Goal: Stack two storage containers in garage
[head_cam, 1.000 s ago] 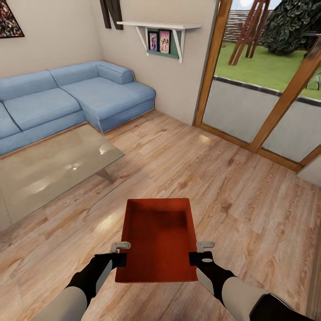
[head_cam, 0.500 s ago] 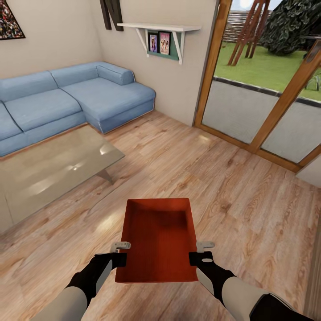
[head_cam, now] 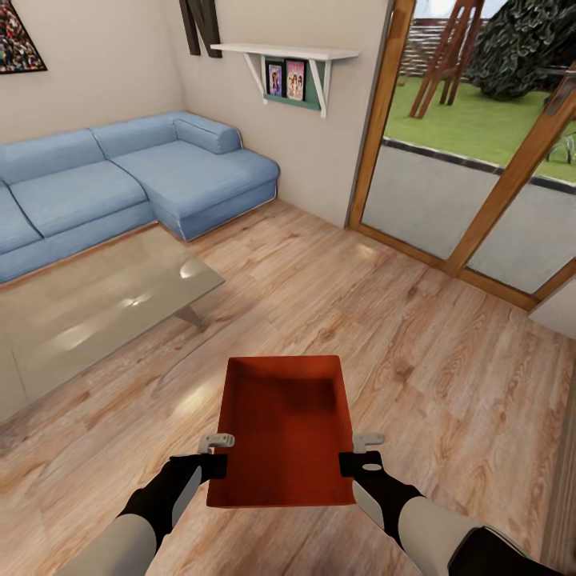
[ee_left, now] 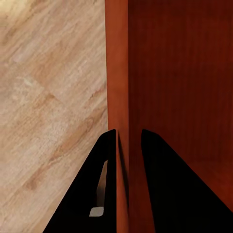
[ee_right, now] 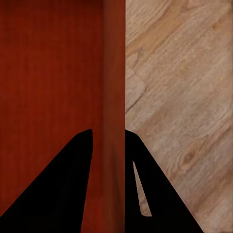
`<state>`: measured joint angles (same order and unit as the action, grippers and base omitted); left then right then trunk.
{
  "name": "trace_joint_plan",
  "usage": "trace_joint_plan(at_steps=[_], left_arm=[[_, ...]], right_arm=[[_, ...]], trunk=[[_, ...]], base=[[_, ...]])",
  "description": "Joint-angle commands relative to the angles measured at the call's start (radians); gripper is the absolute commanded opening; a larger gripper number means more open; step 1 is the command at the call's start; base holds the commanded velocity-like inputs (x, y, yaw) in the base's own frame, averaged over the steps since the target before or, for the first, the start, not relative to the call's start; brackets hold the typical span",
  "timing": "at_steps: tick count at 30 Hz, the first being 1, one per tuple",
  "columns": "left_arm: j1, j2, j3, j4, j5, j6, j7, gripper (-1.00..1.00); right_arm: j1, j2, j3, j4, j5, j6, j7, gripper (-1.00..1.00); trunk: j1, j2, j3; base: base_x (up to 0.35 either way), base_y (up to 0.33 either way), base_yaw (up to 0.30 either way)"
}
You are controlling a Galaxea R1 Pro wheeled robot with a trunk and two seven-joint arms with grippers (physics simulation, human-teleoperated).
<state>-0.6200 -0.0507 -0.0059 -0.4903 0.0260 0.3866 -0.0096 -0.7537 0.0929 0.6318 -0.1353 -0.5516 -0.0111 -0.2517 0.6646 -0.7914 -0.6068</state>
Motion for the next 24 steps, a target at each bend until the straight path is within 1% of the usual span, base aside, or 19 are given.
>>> trace_joint_plan(at_steps=[1,16,18,24], left_arm=[[0.0,0.002,0.001,0.0,0.002,0.006,0.005,-1.0],[0.0,0.003,0.001,-0.002,0.002,0.006,0.005,-1.0],[0.0,0.003,0.001,-0.004,0.002,0.006,0.005,-1.0],[0.0,0.003,0.001,-0.007,0.002,0.006,0.005,-1.0]], right_arm=[[-0.001,-0.001,-0.017,-0.003,0.01,-0.021,-0.004,-1.0],[-0.001,0.008,-0.02,-0.003,0.009,-0.02,-0.026,-1.0],[-0.001,0.011,-0.021,-0.003,0.009,-0.021,-0.046,-1.0],[-0.001,0.01,-0.021,-0.003,0.009,-0.021,-0.054,-1.0]], trunk=[[-0.004,0.007,0.002],[-0.061,0.112,0.052],[-0.061,0.112,0.055],[-0.061,0.112,0.064]], base=[[0.0,0.0,0.0],[0.0,0.0,0.0],[0.0,0.0,0.0],[0.0,0.0,0.0]])
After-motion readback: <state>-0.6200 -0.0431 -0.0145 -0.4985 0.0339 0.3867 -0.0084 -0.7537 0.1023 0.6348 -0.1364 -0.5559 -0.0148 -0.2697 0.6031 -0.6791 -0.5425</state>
